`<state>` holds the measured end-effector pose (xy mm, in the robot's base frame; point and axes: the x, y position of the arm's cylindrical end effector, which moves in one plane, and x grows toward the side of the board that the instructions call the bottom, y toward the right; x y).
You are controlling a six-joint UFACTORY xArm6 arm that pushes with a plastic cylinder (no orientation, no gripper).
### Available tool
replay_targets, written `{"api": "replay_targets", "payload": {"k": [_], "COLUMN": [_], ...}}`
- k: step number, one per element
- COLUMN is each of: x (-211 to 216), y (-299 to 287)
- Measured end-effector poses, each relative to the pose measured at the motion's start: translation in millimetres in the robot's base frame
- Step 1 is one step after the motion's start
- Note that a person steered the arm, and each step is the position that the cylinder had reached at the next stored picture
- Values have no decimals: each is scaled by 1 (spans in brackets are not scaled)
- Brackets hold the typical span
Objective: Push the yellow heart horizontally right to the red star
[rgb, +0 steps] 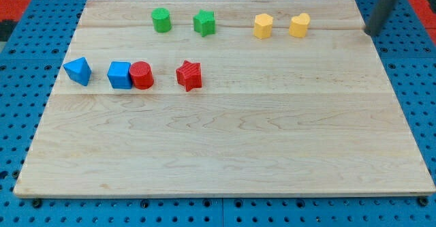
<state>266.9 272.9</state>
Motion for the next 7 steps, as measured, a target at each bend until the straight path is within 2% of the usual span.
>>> {"api": "replay_targets", "payload": {"k": [1,2,3,4,5,6,7], "x": [-65,-23,63,106,60,45,67], "y": [-83,-137,-111,-105,-130,-62,-34]}}
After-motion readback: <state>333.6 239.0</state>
